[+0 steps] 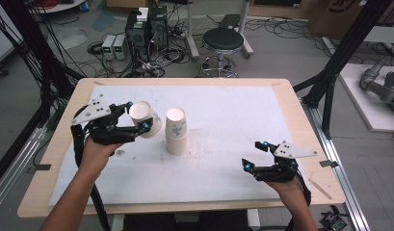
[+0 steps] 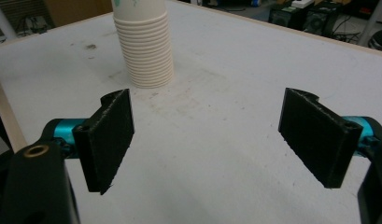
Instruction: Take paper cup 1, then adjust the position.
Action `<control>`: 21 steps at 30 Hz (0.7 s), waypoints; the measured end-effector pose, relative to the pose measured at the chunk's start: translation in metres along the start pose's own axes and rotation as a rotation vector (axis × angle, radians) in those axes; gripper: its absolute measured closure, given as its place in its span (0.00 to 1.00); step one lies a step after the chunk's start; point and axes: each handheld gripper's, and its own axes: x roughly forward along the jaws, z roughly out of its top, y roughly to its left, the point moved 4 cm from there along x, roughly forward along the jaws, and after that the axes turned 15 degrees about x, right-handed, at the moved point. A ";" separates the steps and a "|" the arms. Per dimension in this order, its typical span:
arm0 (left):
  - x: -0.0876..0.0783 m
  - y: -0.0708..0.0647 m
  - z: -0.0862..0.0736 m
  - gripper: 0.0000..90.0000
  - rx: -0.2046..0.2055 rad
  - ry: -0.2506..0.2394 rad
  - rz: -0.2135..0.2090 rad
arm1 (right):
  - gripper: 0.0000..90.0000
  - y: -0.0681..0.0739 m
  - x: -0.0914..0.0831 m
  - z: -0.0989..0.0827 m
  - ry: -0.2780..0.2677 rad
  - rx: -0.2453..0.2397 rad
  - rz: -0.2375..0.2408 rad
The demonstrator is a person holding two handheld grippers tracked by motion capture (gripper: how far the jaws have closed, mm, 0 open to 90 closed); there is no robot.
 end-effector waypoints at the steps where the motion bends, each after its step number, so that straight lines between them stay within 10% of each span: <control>1: -0.001 -0.001 -0.004 0.37 -0.006 0.004 0.000 | 0.21 0.003 0.003 0.004 0.008 -0.009 0.022; 21: 0.004 -0.026 -0.027 0.37 -0.023 0.021 -0.046 | 0.21 0.027 0.035 0.022 0.039 -0.069 0.122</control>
